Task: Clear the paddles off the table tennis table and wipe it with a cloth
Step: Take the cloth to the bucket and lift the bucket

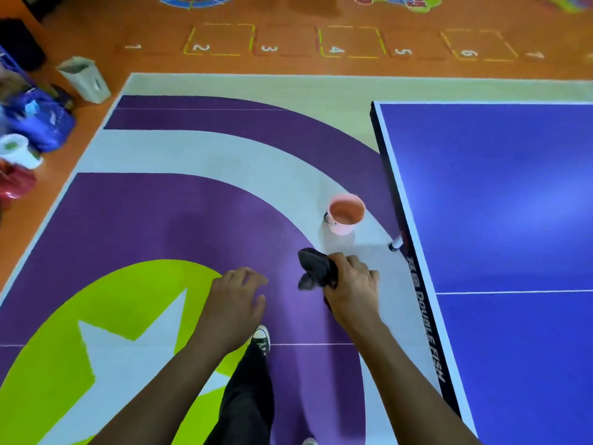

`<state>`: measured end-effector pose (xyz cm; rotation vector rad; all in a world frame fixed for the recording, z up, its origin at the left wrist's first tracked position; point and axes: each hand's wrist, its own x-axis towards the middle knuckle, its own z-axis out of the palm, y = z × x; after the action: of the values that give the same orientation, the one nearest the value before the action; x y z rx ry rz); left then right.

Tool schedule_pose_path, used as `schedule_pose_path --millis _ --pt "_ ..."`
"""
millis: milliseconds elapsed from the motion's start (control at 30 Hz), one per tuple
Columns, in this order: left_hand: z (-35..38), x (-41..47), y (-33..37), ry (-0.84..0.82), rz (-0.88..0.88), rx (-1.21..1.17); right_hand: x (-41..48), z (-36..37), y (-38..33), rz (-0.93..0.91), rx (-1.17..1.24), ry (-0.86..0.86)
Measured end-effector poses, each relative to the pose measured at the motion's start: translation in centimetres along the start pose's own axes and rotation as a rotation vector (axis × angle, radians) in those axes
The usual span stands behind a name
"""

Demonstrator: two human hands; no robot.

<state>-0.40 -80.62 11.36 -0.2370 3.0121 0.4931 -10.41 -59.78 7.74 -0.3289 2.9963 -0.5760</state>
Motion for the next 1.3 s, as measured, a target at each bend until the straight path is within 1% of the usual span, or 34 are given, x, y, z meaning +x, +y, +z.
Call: schedule_pose_path --millis 133,333,400,600,767,900,1067,1200,1300 --pt "-0.3 7.6 -3.7 -0.064 0.078 -0.001 7.6 1.6 -2.4 0.052 -0.019 -0.015" --pt "-1.0 19.0 -8.2 -0.191 0.179 0.008 17.3 3.6 -4.3 0.226 0.018 -0.042" --pt "-1.4 22.1 -9.0 -0.208 0.205 0.012 19.3 4.1 -4.4 0.274 0.046 -0.045" --pt "-0.9 33.7 -11.1 -0.242 0.293 0.060 28.2 7.6 -2.8 0.453 0.113 -0.055" --pt "1.1 42.6 -11.5 -0.322 0.342 0.085 35.5 10.7 -0.8 0.571 0.145 -0.074" --pt "3.4 49.3 -11.7 -0.376 0.398 0.078 39.9 12.7 0.5 0.644 0.142 -0.028" --pt "9.2 56.9 -13.7 -0.413 0.454 0.057 43.9 16.8 2.0 0.704 0.157 0.016" --pt "16.9 61.7 -15.8 -0.483 0.543 0.071 45.4 22.7 3.3 0.821 0.175 0.019" --pt "23.5 64.3 -17.3 -0.534 0.621 0.135 45.7 28.3 4.4 0.907 0.197 0.047"
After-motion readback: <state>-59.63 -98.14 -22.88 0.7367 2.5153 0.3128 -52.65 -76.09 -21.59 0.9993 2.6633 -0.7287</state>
